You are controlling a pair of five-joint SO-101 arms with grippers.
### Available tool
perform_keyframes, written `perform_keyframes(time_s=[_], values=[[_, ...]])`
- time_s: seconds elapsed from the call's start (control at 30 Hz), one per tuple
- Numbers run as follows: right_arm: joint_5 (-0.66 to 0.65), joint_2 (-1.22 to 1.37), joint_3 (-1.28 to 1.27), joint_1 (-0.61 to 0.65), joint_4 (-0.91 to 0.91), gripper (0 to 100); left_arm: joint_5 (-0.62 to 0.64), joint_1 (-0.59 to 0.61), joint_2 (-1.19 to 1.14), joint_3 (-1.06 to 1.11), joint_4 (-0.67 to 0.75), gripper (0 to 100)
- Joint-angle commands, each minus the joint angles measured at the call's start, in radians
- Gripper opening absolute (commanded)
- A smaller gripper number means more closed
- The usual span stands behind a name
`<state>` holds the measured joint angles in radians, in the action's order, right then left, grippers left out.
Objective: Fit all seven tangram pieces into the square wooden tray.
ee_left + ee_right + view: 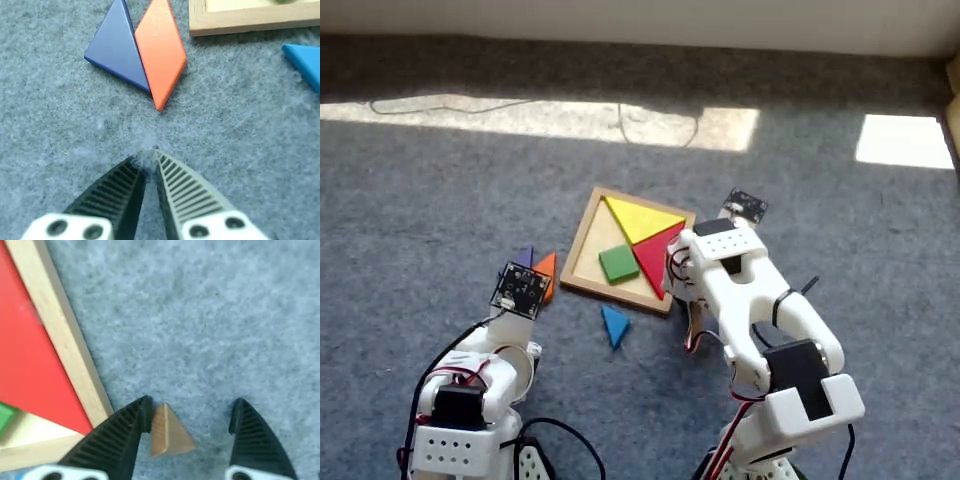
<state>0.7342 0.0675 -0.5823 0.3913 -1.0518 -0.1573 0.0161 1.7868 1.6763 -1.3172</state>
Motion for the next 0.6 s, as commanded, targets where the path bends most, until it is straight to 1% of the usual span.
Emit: perform_keyframes(time_s=[0.0, 0.07, 0.17, 0.27, 0.37, 0.57], values=[[0.003, 0.001, 0.044, 0.005, -0.007, 14.9, 0.009, 0.012, 0.033, 0.021, -0.002, 1], [0.002, -0.001, 0.045, 0.005, -0.007, 10.8, 0.009, 0.012, 0.033, 0.021, -0.002, 1], [-0.005, -0.001, 0.045, 0.012, -0.007, 8.1, 0.009, 0.012, 0.033, 0.021, -0.002, 1], [-0.08, -0.002, 0.045, 0.012, -0.007, 6.4, 0.009, 0.012, 0.033, 0.021, -0.002, 1], [-0.15, -0.021, 0.045, 0.01, -0.007, 0.4, 0.009, 0.012, 0.033, 0.021, -0.002, 1], [-0.236, -0.163, 0.036, 0.007, -0.007, 0.5, 0.009, 0.012, 0.033, 0.021, -0.002, 1]])
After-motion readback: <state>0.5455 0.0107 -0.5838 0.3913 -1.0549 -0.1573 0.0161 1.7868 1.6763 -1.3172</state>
